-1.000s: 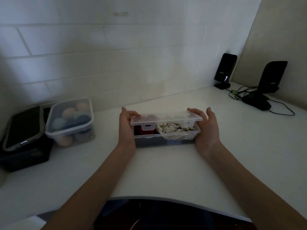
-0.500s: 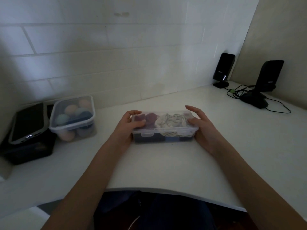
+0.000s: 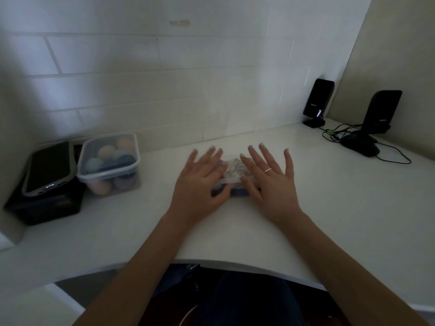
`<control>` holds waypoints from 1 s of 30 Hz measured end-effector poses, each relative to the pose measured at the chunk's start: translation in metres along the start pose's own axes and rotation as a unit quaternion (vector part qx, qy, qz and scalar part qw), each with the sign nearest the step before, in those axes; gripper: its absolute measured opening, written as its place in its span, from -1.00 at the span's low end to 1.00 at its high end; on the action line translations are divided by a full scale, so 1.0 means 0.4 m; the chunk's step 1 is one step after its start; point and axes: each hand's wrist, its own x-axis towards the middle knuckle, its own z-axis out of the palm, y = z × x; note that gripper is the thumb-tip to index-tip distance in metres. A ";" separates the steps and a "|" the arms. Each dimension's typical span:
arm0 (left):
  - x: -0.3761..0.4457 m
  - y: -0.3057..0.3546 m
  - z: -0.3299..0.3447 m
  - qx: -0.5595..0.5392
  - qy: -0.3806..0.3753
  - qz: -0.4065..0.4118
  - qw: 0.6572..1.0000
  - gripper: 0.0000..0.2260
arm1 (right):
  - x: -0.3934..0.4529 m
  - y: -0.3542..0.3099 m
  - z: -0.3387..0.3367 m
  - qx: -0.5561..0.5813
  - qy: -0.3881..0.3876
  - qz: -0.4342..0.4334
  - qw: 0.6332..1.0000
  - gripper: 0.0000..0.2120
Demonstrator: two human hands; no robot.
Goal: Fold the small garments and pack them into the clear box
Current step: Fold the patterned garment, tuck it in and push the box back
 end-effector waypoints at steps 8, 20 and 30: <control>0.005 -0.004 0.015 0.078 -0.050 -0.012 0.996 -0.66 | 0.038 -0.019 0.032 0.053 -0.003 -0.017 0.998 -0.61; 0.083 -0.129 0.029 0.194 -0.232 -0.234 0.924 -0.41 | 0.246 -0.171 0.210 0.109 -0.057 0.016 0.992 -0.51; 0.120 -0.255 0.065 0.190 -0.238 -0.269 0.914 -0.41 | 0.360 -0.189 0.332 0.111 -0.010 -0.019 0.994 -0.61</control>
